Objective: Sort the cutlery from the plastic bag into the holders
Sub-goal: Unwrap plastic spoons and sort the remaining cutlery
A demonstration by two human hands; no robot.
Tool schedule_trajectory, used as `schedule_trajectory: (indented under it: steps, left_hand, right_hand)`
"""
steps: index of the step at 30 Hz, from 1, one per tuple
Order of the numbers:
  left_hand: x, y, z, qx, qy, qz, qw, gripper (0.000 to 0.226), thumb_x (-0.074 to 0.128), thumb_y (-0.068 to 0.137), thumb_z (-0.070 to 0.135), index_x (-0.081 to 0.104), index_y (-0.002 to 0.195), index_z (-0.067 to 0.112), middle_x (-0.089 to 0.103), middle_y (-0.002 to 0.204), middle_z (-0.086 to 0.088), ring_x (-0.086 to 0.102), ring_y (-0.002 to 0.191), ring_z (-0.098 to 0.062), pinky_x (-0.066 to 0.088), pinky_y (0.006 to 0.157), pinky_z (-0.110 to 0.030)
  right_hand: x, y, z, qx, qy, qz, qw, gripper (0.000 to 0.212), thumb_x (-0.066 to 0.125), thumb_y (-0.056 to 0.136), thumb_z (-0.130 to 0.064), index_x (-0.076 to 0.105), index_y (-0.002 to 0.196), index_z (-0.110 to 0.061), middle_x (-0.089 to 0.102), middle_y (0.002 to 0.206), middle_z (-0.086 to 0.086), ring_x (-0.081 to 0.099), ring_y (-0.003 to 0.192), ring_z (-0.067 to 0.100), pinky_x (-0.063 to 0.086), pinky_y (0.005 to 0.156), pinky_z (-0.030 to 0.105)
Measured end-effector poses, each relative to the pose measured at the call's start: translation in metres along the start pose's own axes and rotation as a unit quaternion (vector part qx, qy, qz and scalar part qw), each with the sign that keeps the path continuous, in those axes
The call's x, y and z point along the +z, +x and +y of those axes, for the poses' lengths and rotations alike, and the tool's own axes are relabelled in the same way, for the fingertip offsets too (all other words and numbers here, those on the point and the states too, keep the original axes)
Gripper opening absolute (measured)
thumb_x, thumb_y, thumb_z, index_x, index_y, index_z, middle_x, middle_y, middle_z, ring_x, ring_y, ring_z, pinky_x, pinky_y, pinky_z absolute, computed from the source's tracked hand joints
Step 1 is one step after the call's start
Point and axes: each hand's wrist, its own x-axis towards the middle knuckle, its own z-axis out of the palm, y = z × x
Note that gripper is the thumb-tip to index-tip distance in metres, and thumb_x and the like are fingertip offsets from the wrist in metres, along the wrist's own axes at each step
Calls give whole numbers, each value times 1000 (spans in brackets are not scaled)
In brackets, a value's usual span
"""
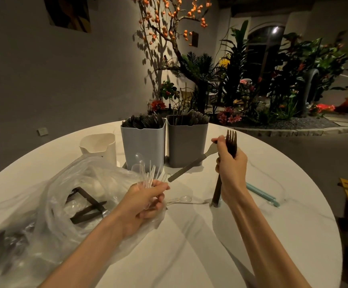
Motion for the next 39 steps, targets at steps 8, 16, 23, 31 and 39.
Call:
schedule_trajectory:
  steps: [8, 16, 23, 31, 39]
  left_hand:
    - [-1, 2, -1, 15, 3, 27, 1000, 16, 69, 93, 16, 65, 102, 2, 52, 68, -6, 47, 51, -13, 23, 30, -16]
    - [5, 5, 3, 122, 222, 113, 961, 9, 80, 84, 10, 75, 91, 7, 65, 71, -4, 62, 54, -10, 54, 52, -22]
    - [11, 21, 0, 59, 485, 110, 866, 25, 85, 79, 34, 69, 89, 17, 72, 83, 0, 68, 79, -13, 54, 66, -28]
    - [-3, 24, -3, 157, 251, 133, 946, 21, 73, 90, 36, 68, 77, 20, 71, 75, -2, 69, 78, -22, 60, 77, -46]
    - [6, 26, 62, 165, 166, 59, 970, 16, 63, 98, 20, 63, 95, 4, 59, 63, -3, 41, 42, -6, 29, 38, -17]
  right_hand:
    - [11, -14, -4, -62, -68, -93, 991, 37, 49, 101, -42, 67, 108, -11, 63, 90, -8, 57, 79, 8, 46, 64, 16]
    - [4, -17, -11, -24, 62, -181, 981, 29, 51, 103, -37, 56, 96, -9, 57, 64, 1, 47, 45, 10, 40, 44, 23]
    - [9, -24, 5, 39, 21, -233, 971, 32, 78, 82, -35, 57, 74, -13, 38, 52, -2, 33, 42, 9, 30, 43, 22]
    - [8, -16, 19, 134, 37, -200, 970, 44, 83, 72, -35, 45, 54, -21, 34, 52, -3, 26, 46, 9, 25, 47, 24]
    - [40, 14, -60, 84, 129, -196, 968, 57, 66, 93, -35, 30, 49, -22, 29, 45, -8, 23, 40, 7, 20, 39, 20]
